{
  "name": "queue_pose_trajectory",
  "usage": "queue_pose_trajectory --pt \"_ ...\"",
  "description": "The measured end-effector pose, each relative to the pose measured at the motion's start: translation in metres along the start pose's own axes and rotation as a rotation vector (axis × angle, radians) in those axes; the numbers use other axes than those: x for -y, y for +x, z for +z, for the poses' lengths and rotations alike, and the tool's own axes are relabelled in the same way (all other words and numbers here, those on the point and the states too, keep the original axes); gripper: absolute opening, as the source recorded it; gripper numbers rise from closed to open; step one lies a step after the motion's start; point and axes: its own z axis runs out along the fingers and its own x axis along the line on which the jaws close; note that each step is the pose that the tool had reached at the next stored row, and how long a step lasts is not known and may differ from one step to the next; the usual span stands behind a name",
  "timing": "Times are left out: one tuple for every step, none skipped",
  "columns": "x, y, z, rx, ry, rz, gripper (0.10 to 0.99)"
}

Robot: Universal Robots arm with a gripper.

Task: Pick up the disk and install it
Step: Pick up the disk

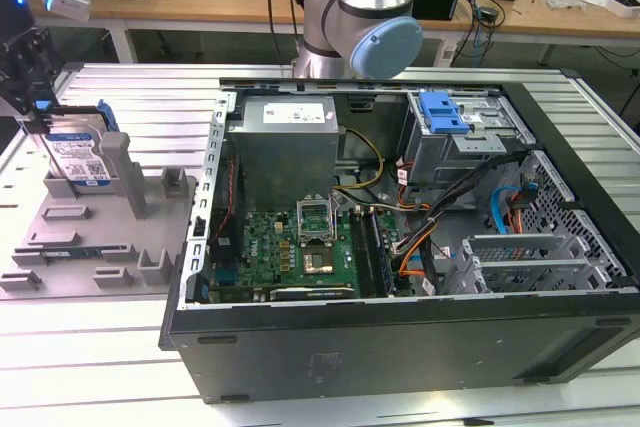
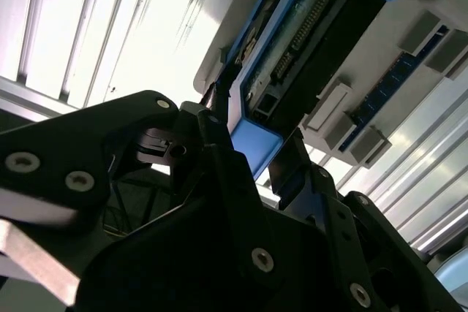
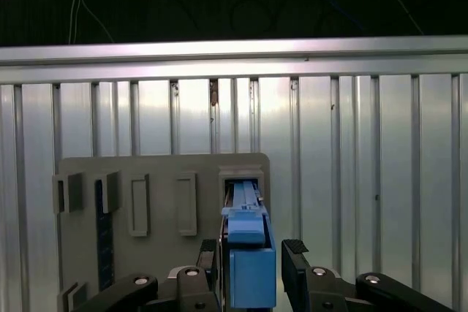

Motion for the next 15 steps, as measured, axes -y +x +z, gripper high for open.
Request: queue_pose_trajectory --pt "0.0000 0.0000 0.0003 0.0000 0.000 0.000 0.482" --pt "0.0000 0.0000 0.0005 0.0000 0.000 0.000 0.482" --pt "0.0000 0.0000 0.0007 0.0000 0.000 0.000 0.482" --pt "0.0000 0.0000 0.0009 0.0000 0.000 0.000 0.482" --pt "0.0002 0.0001 0.0012 0.0001 0.000 0.000 0.482" --pt "0.0004 0.0002 0.0013 0.0000 0.000 0.000 0.482" --pt "0.0004 0.0002 0.0014 0.0000 0.000 0.000 0.482" --pt "0.0004 0.0003 0.0015 -0.0001 0.000 0.000 0.482" --pt "0.0004 0.0003 0.0017 0.0000 0.000 0.000 0.482" --pt "0.0004 0.0003 0.0019 0.0000 0.000 0.000 0.482" --pt "0.0005 0.0004 0.0022 0.0000 0.000 0.000 0.482" --pt "0.0005 0.0005 0.0024 0.0000 0.000 0.000 0.482" --pt "0.0006 0.0005 0.0027 0.0000 0.000 0.000 0.482" --pt "0.0006 0.0006 0.0031 0.0000 0.000 0.000 0.482" --pt "0.0007 0.0007 0.0033 0.0000 0.000 0.001 0.482"
